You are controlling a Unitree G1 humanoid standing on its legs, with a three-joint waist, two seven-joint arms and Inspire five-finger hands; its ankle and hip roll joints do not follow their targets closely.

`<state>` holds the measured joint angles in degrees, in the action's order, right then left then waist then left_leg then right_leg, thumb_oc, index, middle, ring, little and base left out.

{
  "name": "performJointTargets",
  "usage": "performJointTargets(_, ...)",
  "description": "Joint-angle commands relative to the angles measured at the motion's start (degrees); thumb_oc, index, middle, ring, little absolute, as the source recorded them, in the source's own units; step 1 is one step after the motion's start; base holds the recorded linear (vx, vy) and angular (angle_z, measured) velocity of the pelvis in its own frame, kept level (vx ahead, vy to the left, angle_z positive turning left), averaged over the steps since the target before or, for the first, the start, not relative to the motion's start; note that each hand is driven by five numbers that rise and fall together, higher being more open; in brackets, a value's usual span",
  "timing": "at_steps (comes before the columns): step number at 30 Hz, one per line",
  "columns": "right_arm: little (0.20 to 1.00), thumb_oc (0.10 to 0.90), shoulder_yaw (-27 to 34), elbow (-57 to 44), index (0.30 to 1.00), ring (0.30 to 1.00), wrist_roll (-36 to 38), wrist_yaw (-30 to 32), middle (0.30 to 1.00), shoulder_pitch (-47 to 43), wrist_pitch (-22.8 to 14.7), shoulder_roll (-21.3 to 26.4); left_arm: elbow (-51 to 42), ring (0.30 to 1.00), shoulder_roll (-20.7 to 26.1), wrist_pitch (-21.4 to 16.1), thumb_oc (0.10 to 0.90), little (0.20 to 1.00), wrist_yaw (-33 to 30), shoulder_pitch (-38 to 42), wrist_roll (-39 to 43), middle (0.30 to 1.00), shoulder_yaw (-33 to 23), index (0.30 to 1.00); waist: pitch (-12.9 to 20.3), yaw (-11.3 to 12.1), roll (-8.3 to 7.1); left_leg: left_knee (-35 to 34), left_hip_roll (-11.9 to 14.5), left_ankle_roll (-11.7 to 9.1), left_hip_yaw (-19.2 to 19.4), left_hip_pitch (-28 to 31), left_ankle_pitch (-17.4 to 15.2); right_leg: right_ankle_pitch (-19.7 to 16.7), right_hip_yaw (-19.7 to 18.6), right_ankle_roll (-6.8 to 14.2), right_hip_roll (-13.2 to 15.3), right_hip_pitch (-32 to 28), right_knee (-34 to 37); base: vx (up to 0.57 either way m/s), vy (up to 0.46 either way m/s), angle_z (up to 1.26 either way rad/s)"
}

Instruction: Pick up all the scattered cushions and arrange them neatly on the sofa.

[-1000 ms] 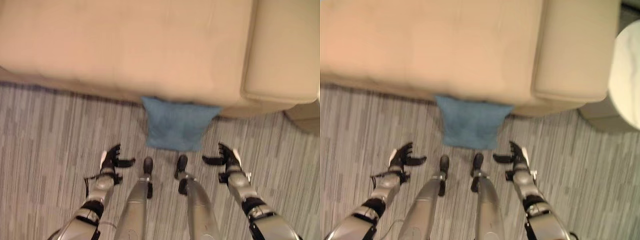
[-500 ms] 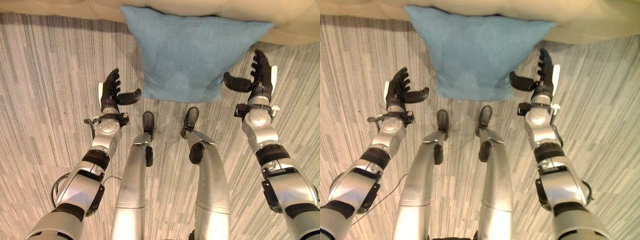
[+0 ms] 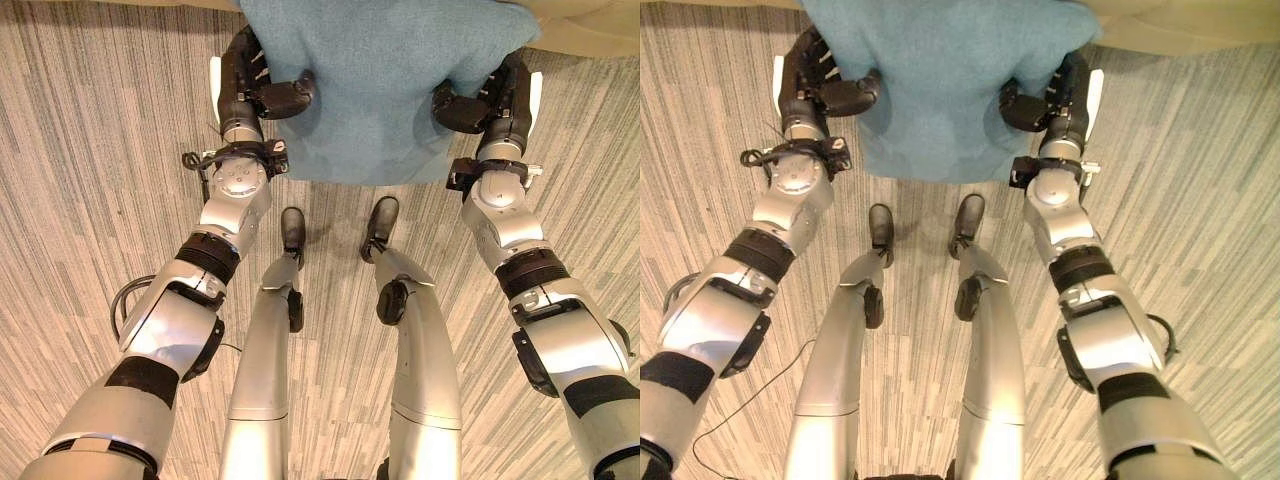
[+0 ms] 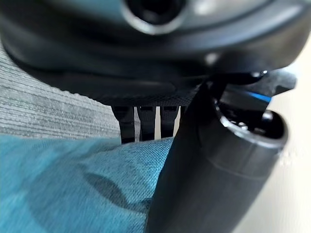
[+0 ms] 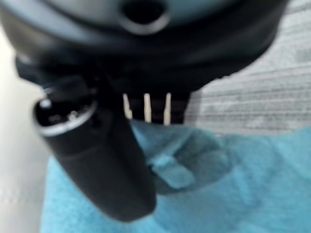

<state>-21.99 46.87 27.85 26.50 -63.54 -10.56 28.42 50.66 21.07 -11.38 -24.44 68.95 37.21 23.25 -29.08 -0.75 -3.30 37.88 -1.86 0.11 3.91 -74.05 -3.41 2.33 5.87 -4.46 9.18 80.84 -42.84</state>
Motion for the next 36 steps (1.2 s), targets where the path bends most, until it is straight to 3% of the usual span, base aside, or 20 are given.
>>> performJointTargets(1,0.3,0.4,-2.8,-14.4,0.3,0.3,-3.6,-4.1,0.3,4.0,-9.4,-8.3,-9.1,0.3,-4.3,-8.1,0.4,0.3,2.4,-8.2,-0.1,0.3,-2.1,0.3,15.2,-1.0,2.3,1.7,-1.4,0.5,-4.4,-7.5,-2.3,6.3,-5.0,8.6,-0.9,1.9,-5.3,0.0,-0.001,-0.04)
performJointTargets(7,0.3,0.4,0.2,-20.2,0.3,0.3,-6.0,-5.3,0.3,9.7,-10.0,-7.5,-15.0,0.3,-4.2,-8.8,0.4,0.3,3.1,-14.0,-1.0,0.3,-5.1,0.3,15.9,-0.9,2.78,-3.5,-0.7,-0.1,-4.9,-2.4,-1.1,5.1,-4.3,9.3,-1.3,-2.8,-1.1,0.0,-0.007,-0.02)
performJointTargets(14,0.3,0.4,4.4,-29.1,0.3,0.3,-9.2,-8.5,0.3,22.0,-11.3,-8.0,-25.8,0.3,-5.7,-9.0,0.4,0.3,7.0,-26.4,-5.2,0.3,-6.9,0.3,16.0,-0.4,3.54,-12.7,-0.3,-1.5,-6.5,10.8,0.8,4.0,-2.7,9.6,-0.9,-14.8,5.7,-0.01,-0.05,0.02)
performJointTargets(17,0.3,0.4,5.7,-32.9,0.3,0.3,-9.2,-11.0,0.3,28.8,-12.0,-8.6,-30.6,0.3,-6.3,-9.1,0.4,0.3,9.1,-32.8,-7.2,0.3,-6.6,0.3,16.3,-0.1,3.66,-16.8,-0.3,-2.1,-7.2,18.6,1.4,3.5,-1.5,9.6,-0.9,-22.2,9.6,-0.06,-0.069,0.01)
performJointTargets(18,0.3,0.4,5.9,-34.3,0.3,0.3,-9.2,-12.0,0.3,31.2,-11.9,-8.9,-32.1,0.3,-6.8,-9.2,0.4,0.3,10.1,-35.3,-6.9,0.3,-6.4,0.3,16.2,0.1,3.77,-18.6,-0.4,-1.9,-7.3,20.6,3.6,1.4,-0.6,9.2,-0.8,-24.2,11.7,-0.1,-0.074,0.02)
performJointTargets(20,0.3,0.4,6.3,-36.9,0.3,0.3,-8.0,-14.0,0.3,35.9,-12.3,-9.8,-35.1,0.3,-7.1,-9.3,0.4,0.3,11.9,-39.6,-6.7,0.3,-6.2,0.3,16.3,0.4,3.88,-21.2,-0.2,-2.5,-8.0,26.2,4.2,1.3,0.7,9.2,-0.8,-29.9,14.5,-0.04,-0.105,0.07)
performJointTargets(21,0.3,0.4,6.8,-39.6,0.3,0.3,-8.1,-15.4,0.3,40.0,-12.5,-10.0,-37.5,0.3,-7.0,-9.6,0.4,0.3,13.6,-43.5,-7.0,0.3,-5.9,0.3,16.4,0.5,3.85,-23.7,0.2,-3.1,-8.5,31.6,4.8,1.1,1.9,9.1,-0.9,-35.7,17.7,0.02,-0.105,0.16)
performJointTargets(22,0.3,0.4,6.8,-39.7,0.3,0.3,-8.1,-15.4,0.3,40.1,-12.5,-10.0,-37.6,0.3,-7.0,-9.6,0.4,0.3,13.5,-43.6,-7.0,0.3,-5.8,0.3,16.2,0.5,3.89,-23.8,0.2,-3.1,-8.5,31.9,4.8,1.1,1.9,9.1,-0.9,-36.1,17.9,0.06,-0.157,0.19)
performJointTargets(23,0.3,0.4,7.4,-42.5,0.3,0.3,-8.0,-16.9,0.3,43.5,-12.7,-9.5,-39.2,0.3,-6.3,-10.0,0.4,0.3,14.8,-46.7,-7.1,0.3,-6.1,0.3,16.6,0.6,3.75,-26.1,0.6,-3.7,-8.8,37.2,5.2,1.0,3.0,9.1,-1.0,-41.9,21.0,0.04,-0.084,0.15)
performJointTargets(24,0.3,0.4,7.4,-42.6,0.3,0.3,-8.0,-16.9,0.3,43.6,-12.6,-9.5,-39.3,0.3,-6.3,-10.0,0.4,0.3,14.8,-46.8,-7.1,0.3,-6.1,0.3,16.3,0.5,3.81,-26.3,0.7,-3.7,-8.9,37.7,5.2,0.9,3.1,9.1,-1.1,-42.5,21.3,0.06,-0.126,0.12)
performJointTargets(26,0.3,0.4,8.3,-46.0,0.3,0.3,-9.2,-18.4,0.3,48.1,-12.6,-8.0,-41.6,0.3,-5.2,-10.7,0.4,0.3,16.0,-51.3,-6.3,0.3,-7.2,0.3,17.0,0.7,3.56,-28.3,2.0,-4.7,-9.0,44.5,5.8,1.1,4.9,8.7,-1.6,-50.7,24.7,0.08,-0.122,0.13)
performJointTargets(27,0.3,0.4,8.3,-46.0,0.3,0.3,-9.2,-18.4,0.3,48.2,-12.6,-8.1,-41.6,0.3,-5.2,-10.7,0.4,0.3,15.9,-51.4,-6.3,0.3,-7.2,0.3,16.8,0.7,3.6,-28.5,2.0,-4.7,-9.1,44.8,5.8,1.1,5.0,8.7,-1.7,-51.1,24.9,0.09,-0.136,0.13)
performJointTargets(31,0.3,0.4,9.9,-49.1,0.3,0.3,-8.8,-21.5,0.3,54.5,-11.9,-6.3,-44.9,0.3,-3.1,-10.8,0.4,0.3,18.2,-57.4,-5.7,0.3,-8.5,0.3,18.8,0.8,2.87,-29.7,4.1,-6.2,-8.6,53.7,5.8,2.2,7.2,7.9,-3.4,-63.3,29.9,0.09,-0.12,0.18)
performJointTargets(32,0.3,0.4,9.9,-49.1,0.3,0.3,-8.8,-21.5,0.3,54.5,-11.9,-6.3,-44.9,0.3,-3.0,-10.8,0.4,0.3,18.2,-57.3,-5.7,0.3,-8.5,0.3,18.9,0.7,2.93,-29.9,4.1,-6.1,-8.7,53.6,6.1,1.8,7.4,7.9,-3.4,-63.4,30.3,0.09,-0.121,0.17)
performJointTargets(33,0.3,0.4,10.5,-48.7,0.3,0.3,-8.1,-22.4,0.3,56.5,-11.5,-6.2,-44.6,0.3,-3.0,-10.5,0.4,0.3,19.0,-59.0,-5.3,0.3,-8.8,0.3,19.6,0.8,2.38,-29.2,4.6,-6.5,-8.1,55.8,5.5,2.6,8.1,7.4,-4.2,-67.1,31.6,0.05,-0.052,0.14)
performJointTargets(35,0.3,0.4,10.6,-48.7,0.3,0.3,-8.1,-22.5,0.3,56.5,-11.5,-6.2,-44.6,0.3,-3.0,-10.5,0.4,0.3,19.0,-59.0,-5.3,0.3,-8.8,0.3,19.7,0.7,2.42,-29.5,4.6,-6.5,-8.2,55.7,5.8,2.3,8.3,7.4,-4.1,-67.1,31.9,0.07,-0.051,0.17)
performJointTargets(36,0.3,0.4,11.6,-48.1,0.3,0.3,-8.0,-23.3,0.3,58.9,-10.7,-5.9,-44.1,0.3,-3.4,-9.9,0.4,0.3,19.8,-61.3,-5.1,0.3,-9.1,0.3,20.9,0.7,1.63,-27.7,4.7,-6.7,-7.7,57.4,4.9,2.4,9.1,7.1,-4.9,-71.8,34.7,0.09,-0.049,0.23)
